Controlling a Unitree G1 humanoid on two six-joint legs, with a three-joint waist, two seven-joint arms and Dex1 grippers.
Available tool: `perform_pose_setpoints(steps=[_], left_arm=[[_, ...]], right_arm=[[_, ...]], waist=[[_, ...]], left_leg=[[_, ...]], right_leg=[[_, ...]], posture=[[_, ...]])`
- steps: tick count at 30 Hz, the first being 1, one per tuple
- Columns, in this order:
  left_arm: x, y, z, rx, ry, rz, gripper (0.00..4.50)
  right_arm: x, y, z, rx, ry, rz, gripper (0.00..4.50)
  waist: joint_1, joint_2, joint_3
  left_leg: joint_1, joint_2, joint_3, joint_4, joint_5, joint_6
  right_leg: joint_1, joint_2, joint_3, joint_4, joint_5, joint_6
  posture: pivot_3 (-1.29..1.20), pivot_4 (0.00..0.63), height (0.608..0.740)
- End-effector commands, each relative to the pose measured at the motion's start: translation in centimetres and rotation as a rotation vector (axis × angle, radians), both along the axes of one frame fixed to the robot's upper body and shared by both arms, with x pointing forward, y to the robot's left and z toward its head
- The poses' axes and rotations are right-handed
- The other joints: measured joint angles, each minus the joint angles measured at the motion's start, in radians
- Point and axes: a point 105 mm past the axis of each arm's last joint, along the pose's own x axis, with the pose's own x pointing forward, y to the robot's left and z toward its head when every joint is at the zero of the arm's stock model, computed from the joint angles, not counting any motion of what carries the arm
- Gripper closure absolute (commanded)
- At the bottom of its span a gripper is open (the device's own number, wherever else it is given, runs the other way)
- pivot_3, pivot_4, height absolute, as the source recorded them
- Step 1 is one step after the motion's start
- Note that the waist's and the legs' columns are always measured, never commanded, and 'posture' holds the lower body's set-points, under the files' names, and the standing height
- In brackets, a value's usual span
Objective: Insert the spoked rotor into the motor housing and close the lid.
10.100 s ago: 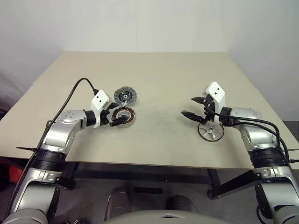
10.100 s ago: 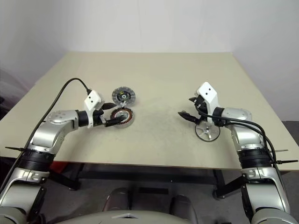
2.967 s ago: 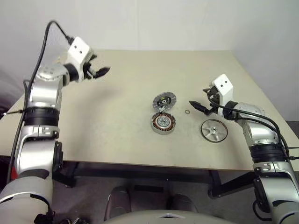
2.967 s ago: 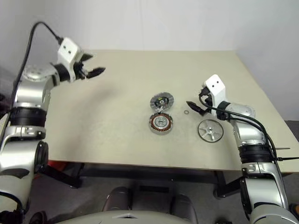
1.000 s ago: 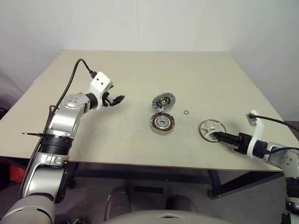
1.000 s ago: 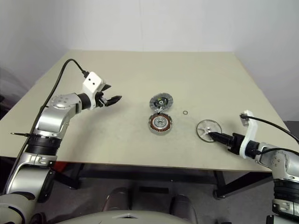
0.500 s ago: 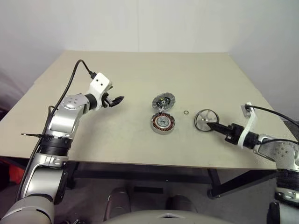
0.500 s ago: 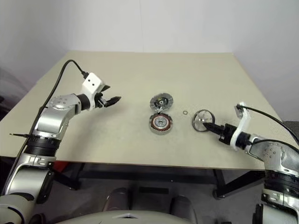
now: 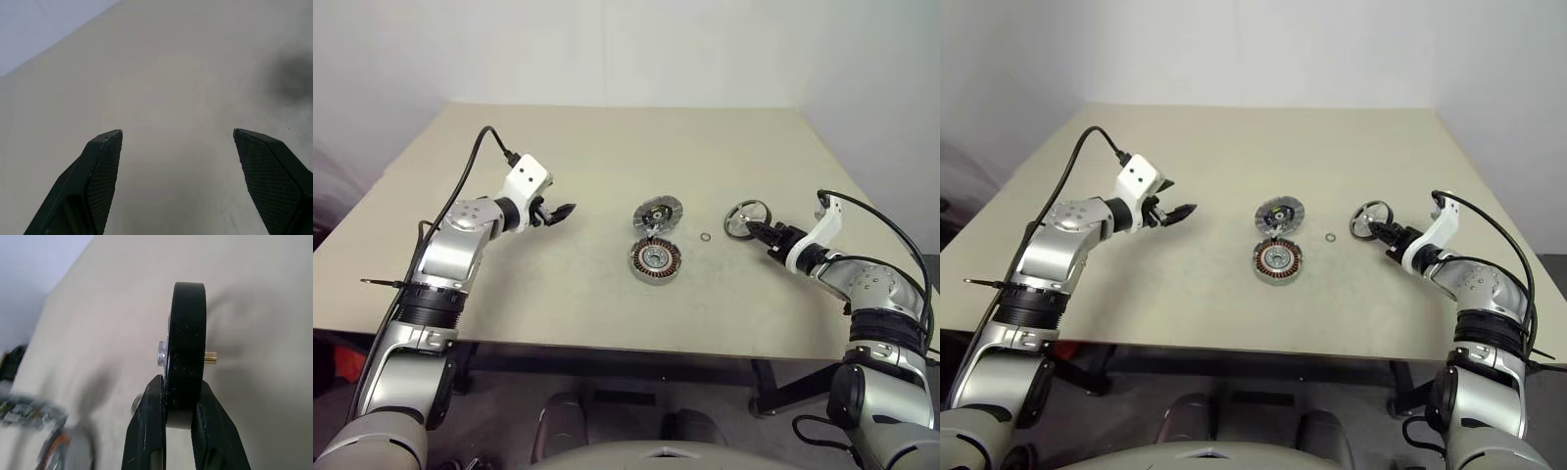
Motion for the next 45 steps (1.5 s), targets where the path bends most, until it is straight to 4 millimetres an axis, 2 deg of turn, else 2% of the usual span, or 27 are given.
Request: perform_pose_setpoints(steps=[1, 6, 12, 18, 21, 27, 30, 33, 37, 41, 45], left_arm=[[0.0, 0.3, 1.5, 0.010, -0.062, 0.004, 0.68], [0.1, 0.4, 1.5, 0.014, -0.064, 0.007, 0.68], [0.2, 0.3, 1.6, 0.015, -0.066, 0.003, 0.68], [0.2, 0.2, 1.7, 0.017, -0.066, -0.001, 0.68], [0.2, 0.1, 1.6, 0.018, -0.064, -0.003, 0.68], [0.2, 0.2, 1.6, 0.019, -0.061, 0.000, 0.68], [0.2, 0.3, 1.5, 0.019, -0.059, 0.002, 0.68], [0.2, 0.3, 1.4, 0.020, -0.056, 0.003, 0.68], [0.3, 0.4, 1.3, 0.022, -0.054, 0.002, 0.68], [0.3, 0.4, 1.3, 0.024, -0.054, 0.002, 0.68], [0.3, 0.4, 1.3, 0.028, -0.055, 0.004, 0.68]], right_arm=[[0.0, -3.2, 0.0, -0.104, 0.020, -0.116, 4.14], [0.3, -3.4, 0.4, -0.108, 0.003, -0.119, 4.14], [0.4, -3.7, 0.2, -0.247, -0.003, -0.118, 2.21], [0.8, -3.6, 1.2, -0.377, -0.064, -0.117, 2.21], [1.2, -3.9, 2.1, -0.437, -0.107, -0.149, 2.21], [1.6, -3.8, 3.3, -0.432, -0.167, -0.169, 2.21], [1.8, -3.1, 4.7, -0.393, -0.249, -0.145, 2.21], [1.6, -1.2, 6.5, -0.384, -0.369, -0.061, 2.21], [1.1, 1.8, 7.2, -0.411, -0.452, 0.070, 2.21], [0.2, 5.0, 5.9, -0.471, -0.451, 0.227, 2.21], [-0.1, 6.0, 4.0, -0.582, -0.414, 0.321, 2.21]], waist=[[0.006, 0.000, 0.000], [0.017, 0.000, 0.000], [0.015, 0.000, 0.000], [0.000, 0.000, 0.000], [-0.005, 0.000, 0.000], [-0.007, 0.000, 0.000], [-0.007, 0.000, 0.000], [-0.007, 0.000, 0.000], [-0.007, 0.000, 0.000], [-0.007, 0.000, 0.000], [-0.007, 0.000, 0.000]], left_leg=[[0.001, -0.001, 0.000, 0.000, 0.000, 0.000], [0.001, -0.004, 0.000, 0.000, 0.000, 0.000], [0.000, -0.005, -0.001, 0.000, 0.001, -0.001], [-0.004, -0.002, -0.001, 0.000, 0.002, -0.003], [-0.010, -0.001, -0.001, 0.000, 0.002, -0.003], [-0.014, -0.001, -0.001, 0.001, 0.002, -0.002], [-0.014, -0.001, -0.001, 0.001, 0.002, -0.002], [-0.014, -0.001, -0.001, 0.001, 0.002, -0.002], [-0.014, 0.000, -0.001, 0.002, 0.002, -0.002], [-0.014, 0.000, -0.001, 0.002, 0.002, -0.002], [-0.014, 0.000, -0.001, 0.002, 0.002, -0.002]], right_leg=[[0.001, -0.001, 0.000, 0.000, -0.001, 0.002], [0.004, -0.003, 0.002, -0.001, -0.004, 0.006], [0.003, -0.004, 0.001, -0.001, -0.003, 0.006], [-0.003, 0.000, 0.001, 0.000, 0.002, 0.002], [-0.010, 0.002, 0.001, 0.000, 0.002, 0.001], [-0.013, 0.001, 0.001, 0.000, 0.002, 0.001], [-0.013, 0.001, 0.001, 0.001, 0.002, 0.001], [-0.013, 0.001, 0.001, 0.001, 0.002, 0.001], [-0.013, 0.002, 0.001, 0.001, 0.002, 0.001], [-0.013, 0.002, 0.001, 0.001, 0.002, 0.001], [-0.012, 0.002, 0.001, 0.001, 0.002, 0.001]], posture=[[0.00, 0.000, 0.740], [0.00, 0.000, 0.740], [0.00, 0.000, 0.740], [0.00, 0.000, 0.740], [0.00, 0.000, 0.740], [0.00, 0.000, 0.740], [0.00, 0.000, 0.740], [0.00, 0.000, 0.740], [0.00, 0.000, 0.740], [0.00, 0.000, 0.740], [0.00, 0.000, 0.740]])
